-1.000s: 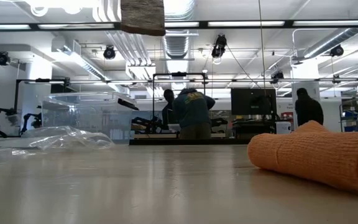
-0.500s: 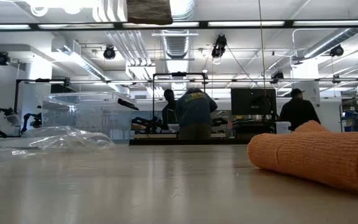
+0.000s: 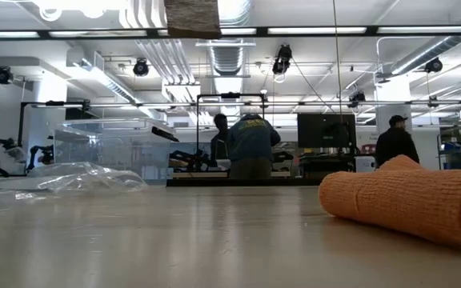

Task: Roll bandage
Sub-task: Roll the brown bandage

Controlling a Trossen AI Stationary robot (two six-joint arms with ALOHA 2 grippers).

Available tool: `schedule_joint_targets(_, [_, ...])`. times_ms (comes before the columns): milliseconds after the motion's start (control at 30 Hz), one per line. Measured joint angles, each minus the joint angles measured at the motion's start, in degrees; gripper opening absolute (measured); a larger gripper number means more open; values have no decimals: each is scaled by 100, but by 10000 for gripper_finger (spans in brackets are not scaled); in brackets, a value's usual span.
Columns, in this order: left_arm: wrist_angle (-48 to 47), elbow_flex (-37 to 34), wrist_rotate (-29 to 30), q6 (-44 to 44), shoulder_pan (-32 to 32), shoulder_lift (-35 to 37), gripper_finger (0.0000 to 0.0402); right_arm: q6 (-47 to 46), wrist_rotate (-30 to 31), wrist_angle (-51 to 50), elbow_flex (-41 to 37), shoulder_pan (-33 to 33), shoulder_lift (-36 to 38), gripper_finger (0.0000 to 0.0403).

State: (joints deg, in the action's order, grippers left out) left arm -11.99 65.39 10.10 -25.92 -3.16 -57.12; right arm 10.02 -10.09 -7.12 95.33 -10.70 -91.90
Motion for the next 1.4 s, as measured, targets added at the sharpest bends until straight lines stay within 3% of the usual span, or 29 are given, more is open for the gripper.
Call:
schedule_joint_targets(300, [-115, -5, -24, 507, 4, 83, 137, 800, 26, 56, 0, -4, 0, 89])
schedule_joint_targets(767, [-632, -182, 243, 1014, -17, 600, 186, 1208, 122, 841, -182, -49, 24, 77])
schedule_joint_targets(1100, [529, -1607, 284, 1169, -207, 1177, 192, 620, 106, 1677, -1140, -612, 48, 71])
schedule_joint_targets(1267, [1441, -2674, 956, 1343, -231, 1443, 187, 604, 66, 1629, -1409, -612, 48, 69])
schedule_joint_targets(1400, [2265, -3343, 1011, 1344, -228, 1463, 176, 632, 63, 1667, -1491, -608, 48, 72])
